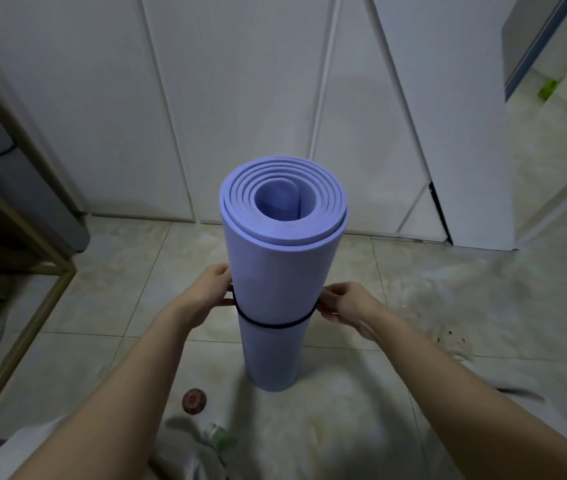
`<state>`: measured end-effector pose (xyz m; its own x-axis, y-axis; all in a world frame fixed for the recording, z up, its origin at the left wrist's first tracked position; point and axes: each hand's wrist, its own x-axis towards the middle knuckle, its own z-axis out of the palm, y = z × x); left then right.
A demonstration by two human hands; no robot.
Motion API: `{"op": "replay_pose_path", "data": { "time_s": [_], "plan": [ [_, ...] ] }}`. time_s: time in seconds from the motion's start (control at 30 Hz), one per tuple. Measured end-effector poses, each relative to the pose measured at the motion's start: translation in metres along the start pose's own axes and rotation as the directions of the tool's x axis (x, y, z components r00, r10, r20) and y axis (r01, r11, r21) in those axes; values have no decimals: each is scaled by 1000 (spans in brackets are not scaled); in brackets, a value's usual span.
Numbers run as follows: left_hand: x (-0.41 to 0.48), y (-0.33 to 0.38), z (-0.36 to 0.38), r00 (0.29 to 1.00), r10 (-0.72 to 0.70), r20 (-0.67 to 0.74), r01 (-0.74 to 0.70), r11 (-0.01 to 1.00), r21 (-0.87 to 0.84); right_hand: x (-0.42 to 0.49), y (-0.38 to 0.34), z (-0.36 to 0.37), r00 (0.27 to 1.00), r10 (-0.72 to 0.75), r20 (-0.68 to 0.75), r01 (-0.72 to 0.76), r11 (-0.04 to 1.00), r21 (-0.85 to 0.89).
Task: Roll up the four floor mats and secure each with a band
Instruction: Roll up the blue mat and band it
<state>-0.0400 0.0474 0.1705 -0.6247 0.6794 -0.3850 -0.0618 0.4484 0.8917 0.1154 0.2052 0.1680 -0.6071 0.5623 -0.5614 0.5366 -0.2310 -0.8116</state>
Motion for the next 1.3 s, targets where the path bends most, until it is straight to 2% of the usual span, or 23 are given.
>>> {"op": "replay_pose_path", "data": {
  "time_s": [0.17,0.4,0.47,0.53,0.6,0.67,0.77,0.97,1.2,1.3],
  "plan": [
    [12,-13,3,997,71,-13,-68,984,167,11,-3,3,998,9,-60,-7,1000,25],
    [55,-82,2,989,-105,-106,134,936,326,30,7,20,989,86,-122,-87,996,-4],
    [44,-76,12,987,-119,-111,155,892,425,35,14,22,982,119,-145,-128,990,-51],
    [36,-70,22,990,-108,-94,142,801,582,38,22,23,972,141,-188,-163,981,-110],
    [35,-70,25,991,-90,-101,133,776,616,40,26,25,972,125,-200,-161,971,-176],
    [41,-77,21,991,-110,-80,135,848,512,44,30,30,974,109,-200,-141,978,-154],
    [36,-71,15,984,-170,-59,180,948,261,41,29,33,979,116,-168,-131,988,-77],
    [22,-55,18,965,-261,35,263,958,-113,16,37,22,984,171,-56,-160,974,161],
    [9,-49,16,862,-446,241,481,869,-114,-8,33,12,957,285,60,-287,886,365],
    [7,-49,19,878,-423,224,459,877,-141,-6,35,14,948,308,81,-312,847,429]
  ]
}}
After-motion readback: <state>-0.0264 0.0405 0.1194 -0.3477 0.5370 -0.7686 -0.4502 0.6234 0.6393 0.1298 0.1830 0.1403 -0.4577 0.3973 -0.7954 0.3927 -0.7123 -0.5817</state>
